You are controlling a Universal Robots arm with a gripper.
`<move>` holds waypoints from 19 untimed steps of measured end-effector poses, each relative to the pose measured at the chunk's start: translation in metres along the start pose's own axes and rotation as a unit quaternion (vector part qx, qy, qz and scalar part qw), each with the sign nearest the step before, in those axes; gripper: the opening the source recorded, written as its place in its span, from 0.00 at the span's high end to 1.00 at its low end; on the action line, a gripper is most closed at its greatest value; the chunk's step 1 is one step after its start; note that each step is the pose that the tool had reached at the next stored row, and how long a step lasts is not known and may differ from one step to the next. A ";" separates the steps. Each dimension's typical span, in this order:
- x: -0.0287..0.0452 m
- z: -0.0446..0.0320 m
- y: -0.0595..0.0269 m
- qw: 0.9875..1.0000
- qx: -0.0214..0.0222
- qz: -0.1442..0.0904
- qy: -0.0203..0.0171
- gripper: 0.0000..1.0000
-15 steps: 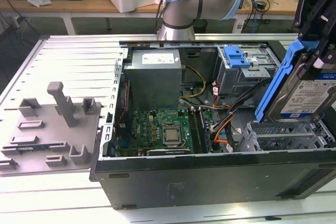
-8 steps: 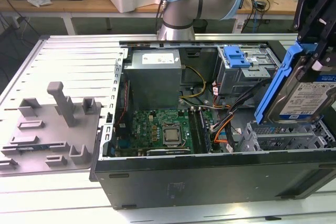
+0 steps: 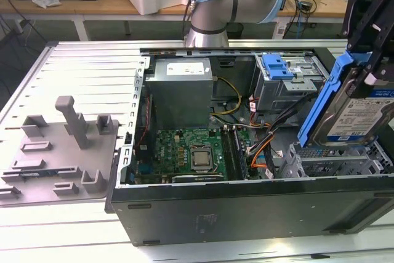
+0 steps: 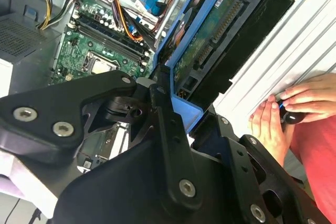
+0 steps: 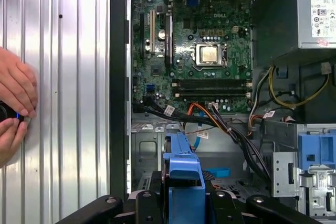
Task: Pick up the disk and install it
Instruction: 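Insert the disk into the insertion slot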
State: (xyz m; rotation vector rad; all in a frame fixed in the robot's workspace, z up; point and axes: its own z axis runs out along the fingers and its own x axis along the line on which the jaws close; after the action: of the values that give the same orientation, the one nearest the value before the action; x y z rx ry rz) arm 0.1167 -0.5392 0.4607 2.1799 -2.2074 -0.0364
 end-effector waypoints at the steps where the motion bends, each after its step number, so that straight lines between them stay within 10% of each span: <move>1: -0.0001 0.0002 0.0000 1.000 0.000 -0.003 0.001 0.63; 19: -0.0007 0.0037 0.0000 1.000 0.000 -0.004 0.004 0.63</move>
State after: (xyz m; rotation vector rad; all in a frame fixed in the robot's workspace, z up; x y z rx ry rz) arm 0.1166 -0.5385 0.4570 2.1866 -2.1942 -0.0287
